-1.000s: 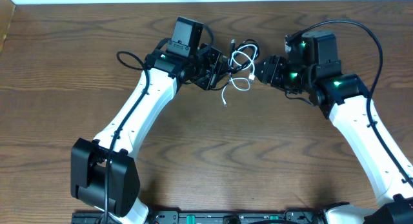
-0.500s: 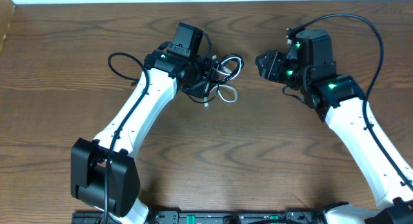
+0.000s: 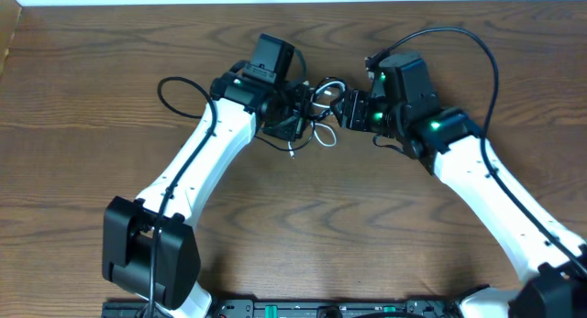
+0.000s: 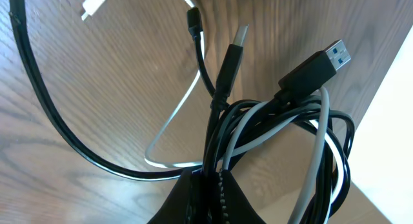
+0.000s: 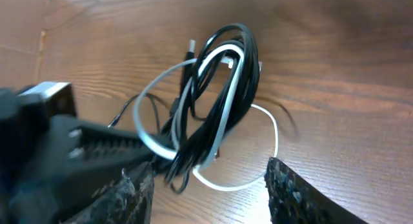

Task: Untangle cables

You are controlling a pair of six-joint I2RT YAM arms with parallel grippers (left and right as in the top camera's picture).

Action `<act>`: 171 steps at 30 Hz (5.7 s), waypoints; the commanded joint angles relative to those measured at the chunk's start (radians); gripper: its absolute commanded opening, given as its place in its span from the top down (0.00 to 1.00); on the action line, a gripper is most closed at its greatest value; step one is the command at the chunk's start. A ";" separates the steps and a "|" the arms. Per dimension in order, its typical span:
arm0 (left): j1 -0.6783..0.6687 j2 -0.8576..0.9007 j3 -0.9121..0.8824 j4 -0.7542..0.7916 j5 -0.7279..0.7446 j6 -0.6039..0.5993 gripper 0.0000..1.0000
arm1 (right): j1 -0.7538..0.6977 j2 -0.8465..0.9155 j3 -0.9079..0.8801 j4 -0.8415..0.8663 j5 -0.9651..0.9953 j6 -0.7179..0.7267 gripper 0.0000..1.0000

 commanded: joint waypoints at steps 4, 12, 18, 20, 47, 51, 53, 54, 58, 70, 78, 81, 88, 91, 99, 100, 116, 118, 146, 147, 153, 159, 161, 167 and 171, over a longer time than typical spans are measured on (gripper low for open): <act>-0.029 0.001 0.005 0.000 0.013 -0.014 0.93 | 0.031 0.032 0.000 0.004 -0.005 0.042 0.50; -0.030 0.001 0.005 -0.001 0.013 -0.013 0.93 | 0.046 0.041 0.000 -0.060 0.000 0.075 0.60; -0.030 0.001 0.005 0.000 0.013 -0.014 0.93 | 0.046 0.042 0.000 -0.100 0.019 0.075 0.62; -0.030 0.001 0.005 0.000 0.013 -0.014 0.92 | 0.046 0.043 0.000 -0.103 0.038 0.074 0.62; -0.116 0.007 0.005 -0.005 0.016 1.318 0.67 | -0.127 0.027 -0.001 -0.153 -0.086 -0.084 0.62; -0.132 0.007 0.005 -0.011 0.015 1.406 0.67 | -0.145 0.028 -0.001 -0.159 -0.102 -0.103 0.62; -0.134 0.007 0.004 -0.016 -0.005 1.413 0.66 | -0.146 0.028 -0.001 -0.159 -0.103 -0.101 0.62; -0.134 0.007 0.003 -0.016 -0.019 1.413 0.66 | -0.146 0.028 -0.001 -0.161 -0.101 -0.093 0.63; -0.135 0.007 -0.007 -0.018 -0.047 1.413 0.65 | -0.148 0.028 -0.001 -0.198 -0.043 -0.022 0.64; -0.206 0.053 -0.043 -0.010 -0.037 1.419 0.56 | -0.360 0.030 -0.001 -0.242 -0.106 -0.089 0.60; -0.342 0.126 -0.043 0.072 -0.037 1.709 0.56 | -0.468 0.030 -0.001 -0.301 -0.105 -0.192 0.51; -0.373 0.171 -0.043 0.130 -0.037 1.758 0.56 | -0.508 0.030 -0.001 -0.310 -0.106 -0.201 0.51; -0.388 0.248 -0.042 0.270 -0.098 1.745 0.47 | -0.573 0.030 -0.001 -0.351 -0.109 -0.226 0.50; -0.388 0.269 -0.042 0.286 -0.195 1.735 0.44 | -0.575 0.030 -0.001 -0.368 -0.109 -0.227 0.50; -0.370 0.308 -0.042 0.243 -0.231 1.824 0.41 | -0.574 0.030 -0.001 -0.392 -0.109 -0.237 0.50; -0.370 0.317 -0.042 0.213 -0.231 1.844 0.41 | -0.574 0.030 -0.001 -0.403 -0.108 -0.237 0.50; -0.367 0.330 -0.021 0.136 -0.226 1.818 0.93 | -0.567 0.030 -0.001 -0.432 -0.106 -0.259 0.50; -0.356 0.308 0.015 0.116 -0.200 1.755 0.93 | -0.557 0.030 -0.001 -0.435 -0.106 -0.269 0.50; 0.034 0.159 0.117 0.528 0.806 0.739 0.92 | -0.332 0.029 -0.001 0.000 -0.655 -0.330 0.43; 0.035 0.159 0.117 0.547 0.805 0.714 0.93 | -0.328 0.029 -0.001 0.018 -0.655 -0.330 0.43; 0.056 0.159 0.117 0.618 0.745 0.565 0.93 | -0.327 0.029 -0.001 0.098 -0.659 -0.322 0.44; 0.055 0.159 0.117 0.629 0.739 0.542 0.93 | -0.316 0.029 -0.001 0.122 -0.666 -0.310 0.44; 0.055 0.159 0.117 0.629 0.739 0.512 0.93 | -0.307 0.029 -0.001 0.137 -0.659 -0.309 0.45; 0.051 0.158 0.117 0.629 0.747 0.483 0.93 | -0.275 0.029 -0.001 0.130 -0.436 -0.185 0.55; 0.055 0.159 0.117 0.629 0.787 0.480 0.93 | -0.274 0.030 -0.001 0.124 -0.351 -0.151 0.58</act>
